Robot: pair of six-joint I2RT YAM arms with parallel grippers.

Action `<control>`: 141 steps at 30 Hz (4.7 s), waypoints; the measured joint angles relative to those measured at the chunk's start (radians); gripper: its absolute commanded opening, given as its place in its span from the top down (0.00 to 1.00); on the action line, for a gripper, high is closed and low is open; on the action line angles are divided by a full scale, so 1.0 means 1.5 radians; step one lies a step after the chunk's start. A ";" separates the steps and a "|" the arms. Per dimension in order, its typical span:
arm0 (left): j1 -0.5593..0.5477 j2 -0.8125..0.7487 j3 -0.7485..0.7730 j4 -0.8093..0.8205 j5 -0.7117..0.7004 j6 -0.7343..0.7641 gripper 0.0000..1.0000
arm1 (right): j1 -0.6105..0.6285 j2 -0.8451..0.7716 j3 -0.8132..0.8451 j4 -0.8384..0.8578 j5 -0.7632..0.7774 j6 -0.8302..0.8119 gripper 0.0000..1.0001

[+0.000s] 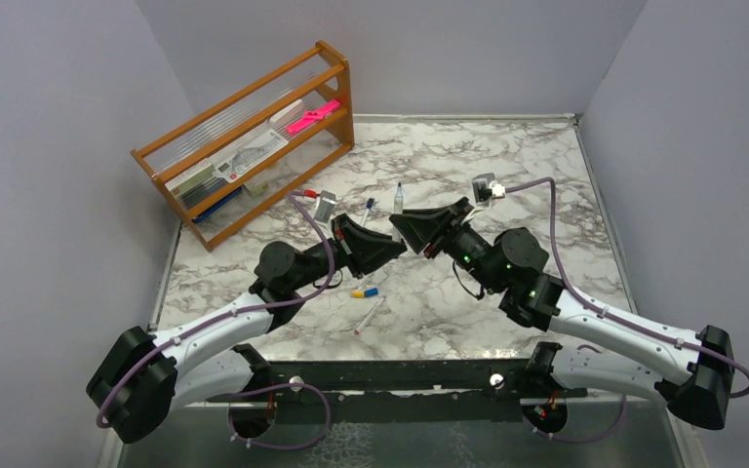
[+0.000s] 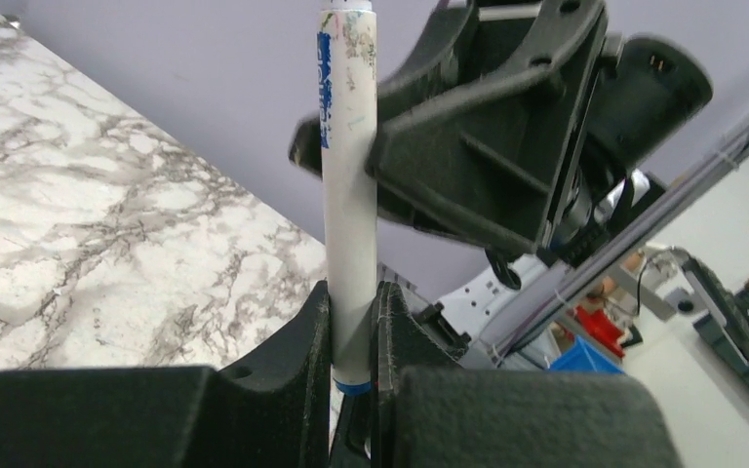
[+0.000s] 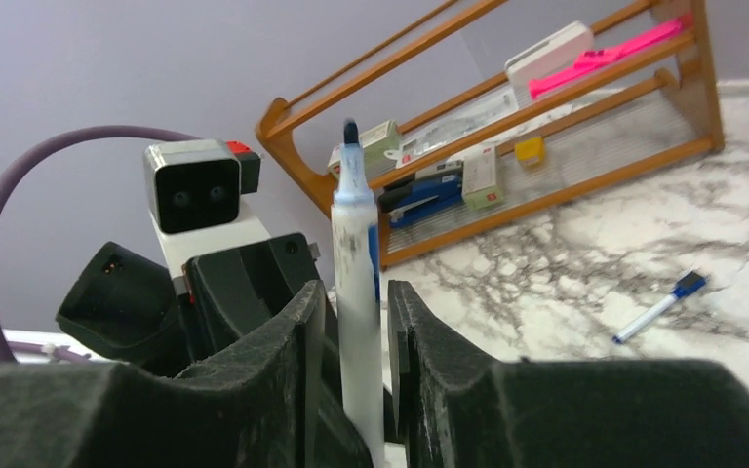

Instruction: Insert the pens into the pen caps

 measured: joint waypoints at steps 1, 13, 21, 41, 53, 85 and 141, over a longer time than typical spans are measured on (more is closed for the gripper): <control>0.000 0.000 0.001 -0.002 0.005 0.008 1.00 | 0.000 0.001 0.008 -0.007 -0.002 -0.009 0.63; -0.002 -0.003 0.023 -0.036 0.082 0.083 0.92 | -0.002 0.034 0.116 -0.076 -0.001 -0.121 0.98; -0.003 -0.017 0.041 -0.067 0.081 0.108 0.64 | -0.001 0.035 0.102 -0.076 -0.033 -0.105 0.98; -0.003 -0.012 0.083 -0.081 0.076 0.118 0.53 | -0.001 0.002 0.037 -0.015 -0.071 -0.047 0.98; -0.003 -0.022 0.049 -0.077 0.076 0.110 0.59 | -0.001 0.002 0.037 0.006 -0.059 -0.051 0.98; 0.109 -0.137 0.122 -0.514 -0.191 0.329 1.00 | -0.001 0.148 0.092 -0.325 0.035 -0.108 0.89; 0.159 -0.156 0.098 -0.589 -0.224 0.309 1.00 | -0.001 0.542 0.154 -0.256 -0.181 -0.097 0.98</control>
